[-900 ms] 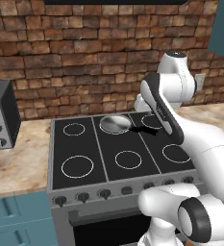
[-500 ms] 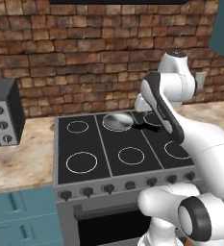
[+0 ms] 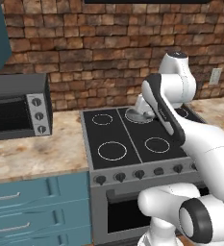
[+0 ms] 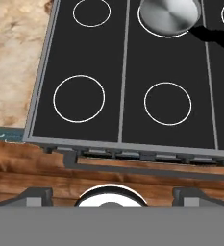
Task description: Turn on the rear center burner of the stove.
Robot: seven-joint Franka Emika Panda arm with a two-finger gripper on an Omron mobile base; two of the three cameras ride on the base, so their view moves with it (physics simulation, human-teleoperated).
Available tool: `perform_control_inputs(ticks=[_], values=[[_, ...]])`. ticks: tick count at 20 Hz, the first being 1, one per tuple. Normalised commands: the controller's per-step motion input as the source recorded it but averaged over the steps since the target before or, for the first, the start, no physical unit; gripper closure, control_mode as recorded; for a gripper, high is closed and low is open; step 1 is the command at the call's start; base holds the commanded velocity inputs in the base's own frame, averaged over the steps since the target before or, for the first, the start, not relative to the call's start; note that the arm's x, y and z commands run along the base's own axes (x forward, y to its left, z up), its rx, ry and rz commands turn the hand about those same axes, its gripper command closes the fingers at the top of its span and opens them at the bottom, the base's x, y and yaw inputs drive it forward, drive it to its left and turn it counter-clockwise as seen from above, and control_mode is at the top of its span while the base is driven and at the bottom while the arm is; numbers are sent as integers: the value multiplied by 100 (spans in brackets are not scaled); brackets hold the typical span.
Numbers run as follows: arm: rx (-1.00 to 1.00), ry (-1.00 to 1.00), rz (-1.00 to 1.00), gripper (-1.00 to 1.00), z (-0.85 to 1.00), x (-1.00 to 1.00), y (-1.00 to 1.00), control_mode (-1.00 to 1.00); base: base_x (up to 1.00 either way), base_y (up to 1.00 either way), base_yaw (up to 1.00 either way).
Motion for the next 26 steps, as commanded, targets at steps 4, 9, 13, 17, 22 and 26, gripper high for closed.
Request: perform_control_inputs(ticks=[4,9,13,17,22,26], values=[[0,0,0,-100,0,0,0,100,0,68,-7],[0,0,0,-100,0,0,0,100,0,11,-4],[0,2,-2,-100,-9,2,-4,-100,0,0,0],[0,0,-2,-100,-38,1,-96,-100,0,0,0],[5,2,0,-100,-62,2,-100,-100,0,0,0],[9,0,-1,-100,-67,0,-100,-100,0,0,0]])
